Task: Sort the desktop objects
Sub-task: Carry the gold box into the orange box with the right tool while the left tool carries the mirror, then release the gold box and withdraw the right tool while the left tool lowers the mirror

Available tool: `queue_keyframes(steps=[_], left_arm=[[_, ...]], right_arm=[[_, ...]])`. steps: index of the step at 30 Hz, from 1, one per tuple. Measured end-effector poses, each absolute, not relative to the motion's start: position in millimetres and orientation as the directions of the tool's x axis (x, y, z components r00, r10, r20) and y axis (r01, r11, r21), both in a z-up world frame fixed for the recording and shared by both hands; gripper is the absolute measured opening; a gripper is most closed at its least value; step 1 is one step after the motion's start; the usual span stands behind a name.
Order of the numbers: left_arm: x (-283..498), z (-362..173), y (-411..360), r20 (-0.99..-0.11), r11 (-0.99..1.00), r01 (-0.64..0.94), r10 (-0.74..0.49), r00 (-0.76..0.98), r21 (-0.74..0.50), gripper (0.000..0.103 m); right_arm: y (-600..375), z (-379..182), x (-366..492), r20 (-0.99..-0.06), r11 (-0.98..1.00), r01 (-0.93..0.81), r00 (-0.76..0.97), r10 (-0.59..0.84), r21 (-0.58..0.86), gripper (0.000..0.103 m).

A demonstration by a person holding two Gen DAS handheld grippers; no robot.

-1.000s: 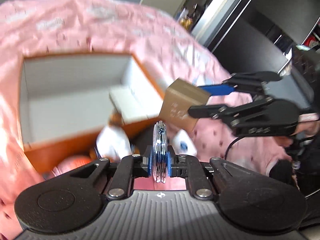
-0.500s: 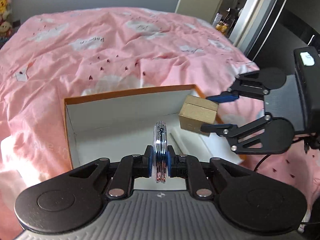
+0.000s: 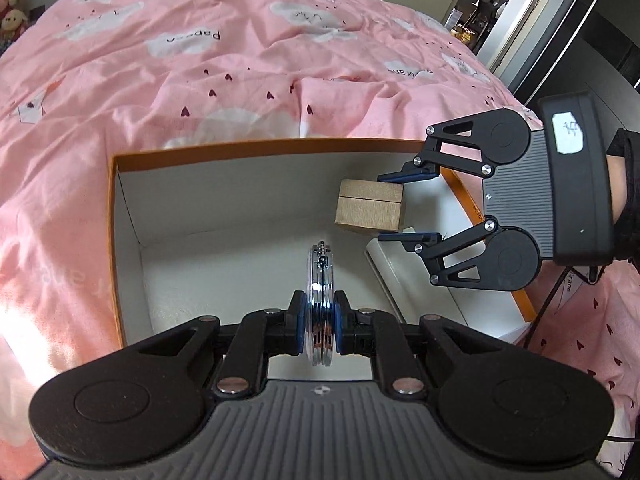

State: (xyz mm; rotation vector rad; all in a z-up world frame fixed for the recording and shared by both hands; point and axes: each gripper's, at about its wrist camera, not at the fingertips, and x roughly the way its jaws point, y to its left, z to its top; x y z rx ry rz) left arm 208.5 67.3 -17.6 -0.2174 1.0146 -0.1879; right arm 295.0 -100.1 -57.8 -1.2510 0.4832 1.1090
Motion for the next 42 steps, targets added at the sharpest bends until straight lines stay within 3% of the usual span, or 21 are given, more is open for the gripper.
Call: queue_keyframes(steps=[13,21,26,29,37,42], left_arm=[[212,-31,70,-0.825,0.954,0.048,-0.281,0.49,-0.297,0.015],[214,-33,67,-0.827,0.952,0.053,-0.288,0.483,-0.301,0.015],[216,-34,65,-0.831,0.954,0.049,-0.283,0.479,-0.297,0.015],[216,-33,65,-0.83,0.954,0.045,-0.28,0.482,-0.296,0.015],[215,-32,67,-0.826,0.953,0.038,-0.281,0.488,-0.302,0.015],[212,-28,66,-0.813,0.943,0.045,-0.307,0.495,-0.329,0.015]], right_arm=[[-119,-73,292,-0.807,-0.178,-0.793,0.537,0.246,-0.582,0.05],[-122,-56,290,-0.79,-0.113,-0.802,0.537,0.295,-0.587,0.05],[-111,-66,286,-0.795,-0.126,-0.806,0.523,0.308,-0.579,0.028],[-105,-75,289,-0.807,-0.12,-0.815,0.522,0.277,-0.568,0.022],[-113,-76,292,-0.812,-0.068,-0.829,0.521,0.263,-0.554,0.019],[-118,-56,284,-0.801,0.076,-0.852,0.514,0.306,-0.517,0.019]])
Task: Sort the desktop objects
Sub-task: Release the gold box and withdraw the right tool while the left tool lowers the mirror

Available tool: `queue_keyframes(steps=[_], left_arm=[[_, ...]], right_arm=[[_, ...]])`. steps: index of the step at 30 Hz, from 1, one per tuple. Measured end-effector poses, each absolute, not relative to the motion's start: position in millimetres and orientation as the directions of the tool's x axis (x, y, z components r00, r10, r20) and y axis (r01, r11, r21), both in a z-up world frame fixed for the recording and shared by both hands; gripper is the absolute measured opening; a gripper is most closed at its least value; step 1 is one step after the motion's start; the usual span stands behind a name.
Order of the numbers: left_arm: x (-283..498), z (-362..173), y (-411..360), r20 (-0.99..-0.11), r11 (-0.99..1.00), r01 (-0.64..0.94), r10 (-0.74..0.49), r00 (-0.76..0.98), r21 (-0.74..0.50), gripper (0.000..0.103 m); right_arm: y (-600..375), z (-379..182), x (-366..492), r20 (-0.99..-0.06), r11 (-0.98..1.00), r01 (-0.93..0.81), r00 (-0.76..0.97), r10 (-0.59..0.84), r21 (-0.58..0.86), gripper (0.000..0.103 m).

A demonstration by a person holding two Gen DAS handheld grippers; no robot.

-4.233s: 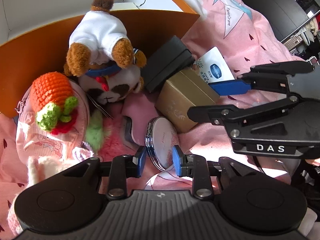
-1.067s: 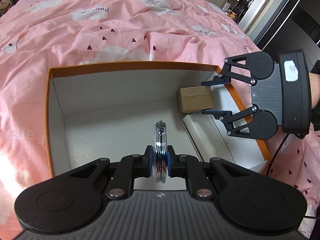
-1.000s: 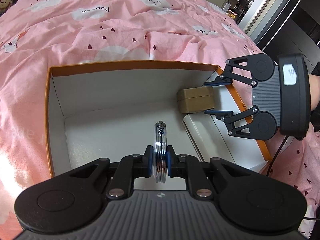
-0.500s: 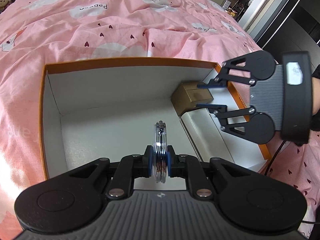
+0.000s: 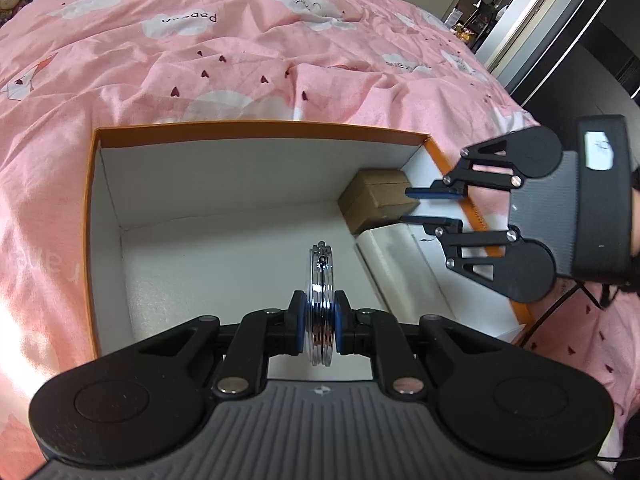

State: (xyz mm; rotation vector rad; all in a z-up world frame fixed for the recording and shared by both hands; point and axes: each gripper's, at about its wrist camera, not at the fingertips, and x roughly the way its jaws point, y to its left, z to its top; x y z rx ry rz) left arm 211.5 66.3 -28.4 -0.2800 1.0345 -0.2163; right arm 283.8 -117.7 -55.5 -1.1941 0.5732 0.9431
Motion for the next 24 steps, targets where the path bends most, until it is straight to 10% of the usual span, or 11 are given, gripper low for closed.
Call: queue_keyframes(steps=[24], left_arm=[[264,-38,5,-0.877,0.953,0.249,-0.266,0.401,-0.175,0.015]], right_arm=[[-160,-41,275,-0.843,0.46,-0.852,0.425,0.328,-0.251,0.02]])
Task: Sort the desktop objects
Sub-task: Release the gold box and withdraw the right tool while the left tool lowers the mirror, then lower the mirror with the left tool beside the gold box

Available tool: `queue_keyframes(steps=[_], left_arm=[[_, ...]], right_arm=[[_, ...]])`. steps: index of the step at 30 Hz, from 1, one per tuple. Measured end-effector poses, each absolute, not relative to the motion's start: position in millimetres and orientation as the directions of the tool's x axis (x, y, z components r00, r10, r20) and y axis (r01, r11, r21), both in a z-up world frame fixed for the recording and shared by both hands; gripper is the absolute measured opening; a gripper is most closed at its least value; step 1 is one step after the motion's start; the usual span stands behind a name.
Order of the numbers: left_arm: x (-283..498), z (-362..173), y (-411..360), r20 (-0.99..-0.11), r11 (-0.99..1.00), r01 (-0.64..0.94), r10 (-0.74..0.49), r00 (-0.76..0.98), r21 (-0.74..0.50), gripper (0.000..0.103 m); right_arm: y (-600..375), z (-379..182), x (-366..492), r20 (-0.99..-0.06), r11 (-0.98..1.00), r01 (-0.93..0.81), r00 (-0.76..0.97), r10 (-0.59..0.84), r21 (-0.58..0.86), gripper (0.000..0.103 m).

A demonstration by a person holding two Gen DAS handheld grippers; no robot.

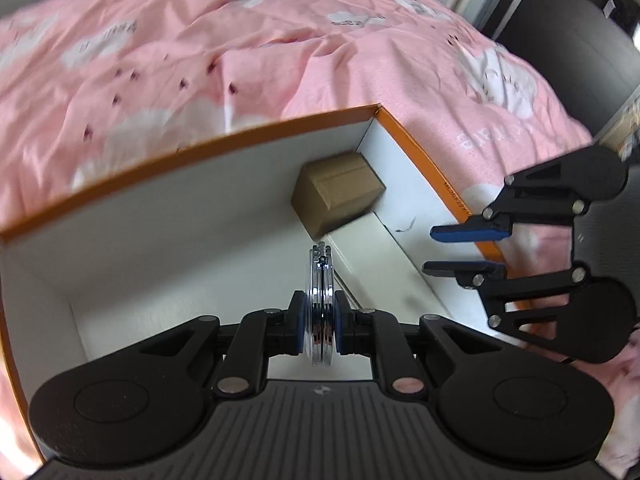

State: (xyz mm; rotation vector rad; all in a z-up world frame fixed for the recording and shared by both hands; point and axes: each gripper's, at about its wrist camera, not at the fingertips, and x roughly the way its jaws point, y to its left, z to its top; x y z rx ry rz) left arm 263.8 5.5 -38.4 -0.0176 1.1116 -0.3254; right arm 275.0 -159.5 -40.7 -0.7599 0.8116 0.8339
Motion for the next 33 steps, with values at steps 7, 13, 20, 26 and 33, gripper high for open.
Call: queue_keyframes(steps=[7,13,20,26,33], left_arm=[[300,-48,1,-0.896,0.977,0.166,-0.19,0.401,-0.133,0.015],[324,-66,10,-0.888,0.974,-0.017,-0.197,0.416,-0.224,0.015],[339,-78,5,-0.892,0.963,-0.082,-0.206,0.402,-0.259,0.015],[347,-78,7,-0.887,0.942,-0.102,-0.26,0.381,-0.32,0.018],[344,-78,12,-0.886,0.926,-0.118,-0.297,0.356,-0.358,0.019]], right_arm=[[-157,-44,290,-0.831,0.504,-0.836,0.43,0.354,-0.218,0.02],[-156,-47,292,-0.822,0.52,-0.831,0.43,0.373,-0.199,0.02],[-151,-49,297,-0.828,0.52,-0.831,0.426,0.363,-0.2,0.02],[-145,-51,306,-0.838,0.531,-0.827,0.413,0.356,-0.182,0.02],[-142,-53,309,-0.845,0.544,-0.823,0.4,0.354,-0.161,0.02]])
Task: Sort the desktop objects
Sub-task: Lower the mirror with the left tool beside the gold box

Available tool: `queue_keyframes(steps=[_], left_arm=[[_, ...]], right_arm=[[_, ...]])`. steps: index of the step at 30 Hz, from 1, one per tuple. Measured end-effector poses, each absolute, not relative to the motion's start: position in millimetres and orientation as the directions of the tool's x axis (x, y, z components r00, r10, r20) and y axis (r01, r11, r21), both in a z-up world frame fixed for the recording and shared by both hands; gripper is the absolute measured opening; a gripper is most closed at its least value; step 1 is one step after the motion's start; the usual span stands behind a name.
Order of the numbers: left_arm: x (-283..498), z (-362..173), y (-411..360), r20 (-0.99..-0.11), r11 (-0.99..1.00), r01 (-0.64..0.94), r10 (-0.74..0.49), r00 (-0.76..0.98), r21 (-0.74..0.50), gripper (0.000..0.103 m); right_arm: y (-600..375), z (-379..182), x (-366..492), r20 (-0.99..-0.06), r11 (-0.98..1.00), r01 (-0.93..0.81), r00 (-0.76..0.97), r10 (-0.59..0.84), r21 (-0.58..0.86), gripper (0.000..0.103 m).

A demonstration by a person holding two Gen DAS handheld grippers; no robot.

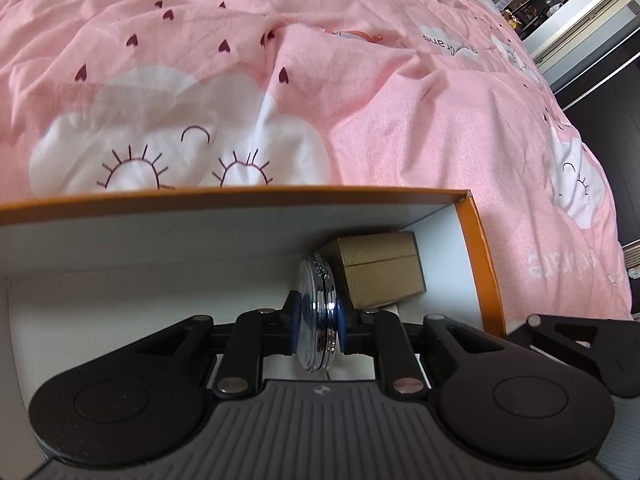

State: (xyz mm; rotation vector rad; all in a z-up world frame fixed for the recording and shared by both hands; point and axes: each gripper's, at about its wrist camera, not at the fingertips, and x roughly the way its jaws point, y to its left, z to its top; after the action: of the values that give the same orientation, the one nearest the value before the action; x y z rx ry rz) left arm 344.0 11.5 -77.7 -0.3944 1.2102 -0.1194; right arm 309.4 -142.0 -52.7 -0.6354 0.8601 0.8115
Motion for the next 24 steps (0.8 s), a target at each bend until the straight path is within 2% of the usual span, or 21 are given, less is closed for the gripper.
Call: queue_keyframes(steps=[5,16,19,20,22,24], left_arm=[[345,-76,11,-0.885,0.919,-0.133,-0.306,0.351,-0.37,0.02],[343,-73,3,-0.898,0.935,-0.098,-0.293,0.329,-0.341,0.02],[342,-73,4,-0.895,0.935,-0.088,-0.298,0.332,-0.344,0.02],[341,-73,5,-0.892,0.933,-0.083,-0.304,0.335,-0.349,0.02],[338,-70,8,-0.882,0.926,-0.071,-0.326,0.34,-0.37,0.028],[334,-64,8,-0.876,0.933,-0.037,-0.323,0.359,-0.359,0.029]], right_arm=[[-142,-50,311,-0.855,0.547,-0.833,0.344,0.389,-0.086,0.026],[-122,-58,320,-0.87,0.59,-0.807,0.273,0.411,0.025,0.026],[-120,-64,326,-0.87,0.623,-0.781,0.276,0.408,0.044,0.023],[-120,-65,328,-0.871,0.632,-0.773,0.269,0.412,0.061,0.017],[-121,-67,330,-0.871,0.65,-0.756,0.272,0.41,0.07,0.011],[-122,-69,332,-0.87,0.667,-0.744,0.293,0.396,0.053,0.01]])
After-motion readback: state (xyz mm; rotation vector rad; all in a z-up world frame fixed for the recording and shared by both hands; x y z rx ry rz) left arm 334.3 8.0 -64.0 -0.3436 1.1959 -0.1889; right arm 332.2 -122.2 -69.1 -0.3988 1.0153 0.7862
